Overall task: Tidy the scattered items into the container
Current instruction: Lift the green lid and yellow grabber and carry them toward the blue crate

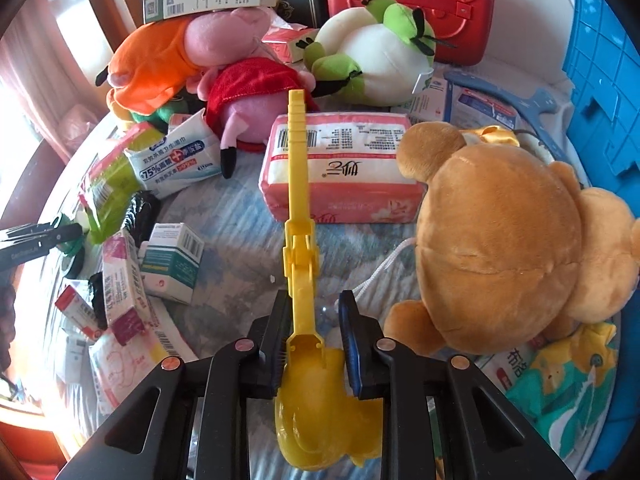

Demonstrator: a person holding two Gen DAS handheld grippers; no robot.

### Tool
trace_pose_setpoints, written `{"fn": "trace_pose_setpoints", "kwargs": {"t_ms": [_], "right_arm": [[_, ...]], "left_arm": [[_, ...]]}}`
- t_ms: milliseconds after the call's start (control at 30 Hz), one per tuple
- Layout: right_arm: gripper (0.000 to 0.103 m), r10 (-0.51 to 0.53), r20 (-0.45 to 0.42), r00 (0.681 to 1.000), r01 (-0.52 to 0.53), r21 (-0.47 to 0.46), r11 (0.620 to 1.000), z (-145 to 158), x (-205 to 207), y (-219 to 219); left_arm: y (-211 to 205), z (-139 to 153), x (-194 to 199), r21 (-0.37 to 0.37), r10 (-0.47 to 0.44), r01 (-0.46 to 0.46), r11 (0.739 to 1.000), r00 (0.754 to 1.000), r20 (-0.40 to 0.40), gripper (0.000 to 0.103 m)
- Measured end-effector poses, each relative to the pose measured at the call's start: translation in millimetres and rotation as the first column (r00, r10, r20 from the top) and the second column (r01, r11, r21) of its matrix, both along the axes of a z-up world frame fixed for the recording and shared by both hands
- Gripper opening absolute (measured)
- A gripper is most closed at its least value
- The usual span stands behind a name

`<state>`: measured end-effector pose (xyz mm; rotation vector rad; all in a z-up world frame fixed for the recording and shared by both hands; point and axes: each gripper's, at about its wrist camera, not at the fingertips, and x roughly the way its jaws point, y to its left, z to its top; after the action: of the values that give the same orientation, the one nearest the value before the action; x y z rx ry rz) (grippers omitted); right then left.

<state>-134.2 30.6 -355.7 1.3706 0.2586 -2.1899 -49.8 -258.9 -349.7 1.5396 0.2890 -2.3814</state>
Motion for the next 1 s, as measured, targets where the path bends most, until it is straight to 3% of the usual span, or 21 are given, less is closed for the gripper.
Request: {"fn": "trace_pose_setpoints", "kwargs": {"t_ms": [233, 1000], "right_arm": [[0.023, -0.004, -0.024, 1.0, 0.004, -0.014, 1.0, 19.4, 0.3, 15.0], [0.023, -0.008, -0.152, 0.988, -0.001, -0.057, 0.998, 125.4, 20.2, 55.0]], "left_arm": [[5.1, 22.8, 0.5, -0.003, -0.005, 0.005, 1.0, 0.999, -0.04, 0.04], [38.4, 128.7, 1.0, -0.045, -0.027, 0.02, 0.999, 0.984, -0.179, 0.04]]}}
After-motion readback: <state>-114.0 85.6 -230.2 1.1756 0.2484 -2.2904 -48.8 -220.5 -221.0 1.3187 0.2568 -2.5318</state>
